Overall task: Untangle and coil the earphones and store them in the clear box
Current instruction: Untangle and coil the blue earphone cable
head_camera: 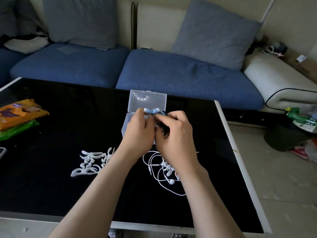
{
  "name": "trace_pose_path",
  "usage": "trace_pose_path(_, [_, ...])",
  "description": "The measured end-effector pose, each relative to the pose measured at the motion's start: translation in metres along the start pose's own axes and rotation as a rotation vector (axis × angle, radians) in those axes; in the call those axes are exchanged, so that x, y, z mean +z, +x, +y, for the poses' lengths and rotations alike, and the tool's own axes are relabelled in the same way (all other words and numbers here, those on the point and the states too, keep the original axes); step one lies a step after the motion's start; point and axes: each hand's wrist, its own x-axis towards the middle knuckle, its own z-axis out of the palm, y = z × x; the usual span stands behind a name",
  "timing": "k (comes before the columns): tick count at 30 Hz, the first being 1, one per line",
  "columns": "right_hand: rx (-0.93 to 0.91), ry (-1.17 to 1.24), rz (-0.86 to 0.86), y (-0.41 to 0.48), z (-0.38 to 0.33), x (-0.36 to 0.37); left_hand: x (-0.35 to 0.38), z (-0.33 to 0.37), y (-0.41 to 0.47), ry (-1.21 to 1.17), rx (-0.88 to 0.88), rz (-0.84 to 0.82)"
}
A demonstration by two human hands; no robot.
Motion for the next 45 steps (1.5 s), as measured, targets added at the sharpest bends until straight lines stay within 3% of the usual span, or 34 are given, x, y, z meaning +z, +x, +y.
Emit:
trace_pose_path(8, [0.044, 0.001, 0.071, 0.0009, 0.0034, -0.0034, 0.0000, -0.0014, -0.0021, 0.008, 0.000, -0.034])
trace_pose_path(19, [0.033, 0.040, -0.076, -0.0014, 0.0045, -0.0040, 0.0006, -0.0053, 0.0001, 0.080, 0.041, 0.024])
trace_pose_path(28, [0.055, 0.002, 0.122, 0.0026, 0.0041, -0.0037, 0.0017, -0.0027, 0.0011, -0.184, -0.061, -0.024])
trace_pose_path(35, [0.064, -0.027, 0.110, 0.0022, 0.0096, -0.0047, -0.0005, 0.0004, -0.0002, -0.242, -0.088, -0.030])
trace_pose_path(42, [-0.024, -0.129, 0.038, 0.0005, 0.0073, -0.0032, -0.0044, 0.0000, -0.0039, 0.108, 0.097, 0.013])
trace_pose_path(45, [-0.015, -0.086, 0.049, 0.0004, 0.0097, -0.0022, -0.0046, 0.0021, -0.0054, 0.156, 0.125, 0.014])
